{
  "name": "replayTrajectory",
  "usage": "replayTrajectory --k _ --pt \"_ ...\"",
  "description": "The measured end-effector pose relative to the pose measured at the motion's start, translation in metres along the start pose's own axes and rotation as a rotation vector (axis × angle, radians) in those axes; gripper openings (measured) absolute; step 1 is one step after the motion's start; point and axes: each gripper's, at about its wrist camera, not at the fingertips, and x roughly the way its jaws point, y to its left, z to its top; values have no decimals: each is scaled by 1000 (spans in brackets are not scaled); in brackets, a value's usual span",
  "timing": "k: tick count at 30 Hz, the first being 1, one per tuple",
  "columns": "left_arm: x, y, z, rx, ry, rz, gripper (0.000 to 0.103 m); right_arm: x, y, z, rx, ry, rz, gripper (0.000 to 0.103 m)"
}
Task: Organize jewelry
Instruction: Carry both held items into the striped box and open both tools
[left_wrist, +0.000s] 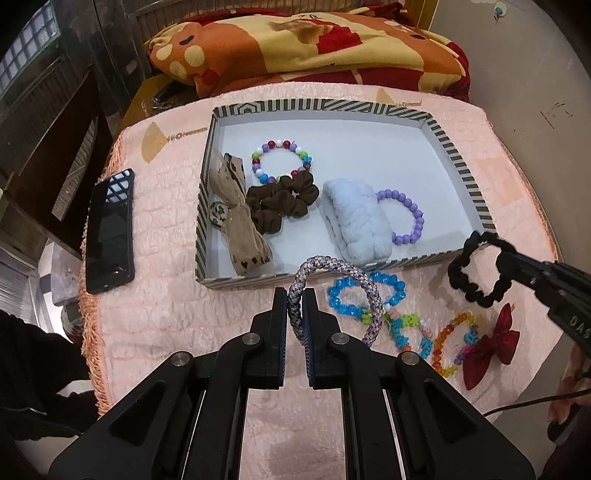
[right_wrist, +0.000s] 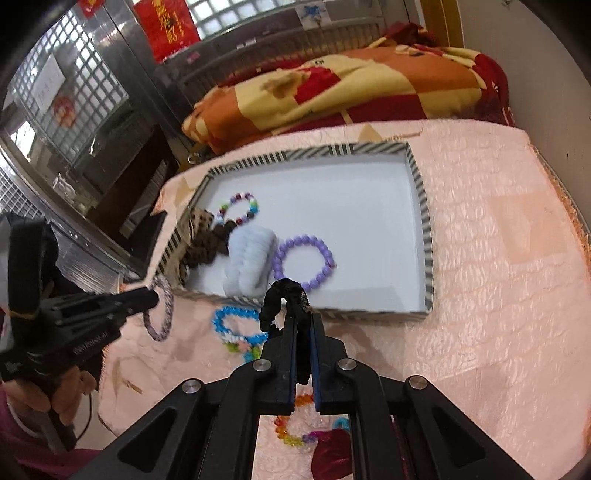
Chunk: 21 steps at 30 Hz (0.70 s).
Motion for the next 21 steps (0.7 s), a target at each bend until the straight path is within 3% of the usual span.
replayTrajectory --k 21 --pt "5 -5 65 3 -55 42 7 26 -6 58 8 -18 -6 6"
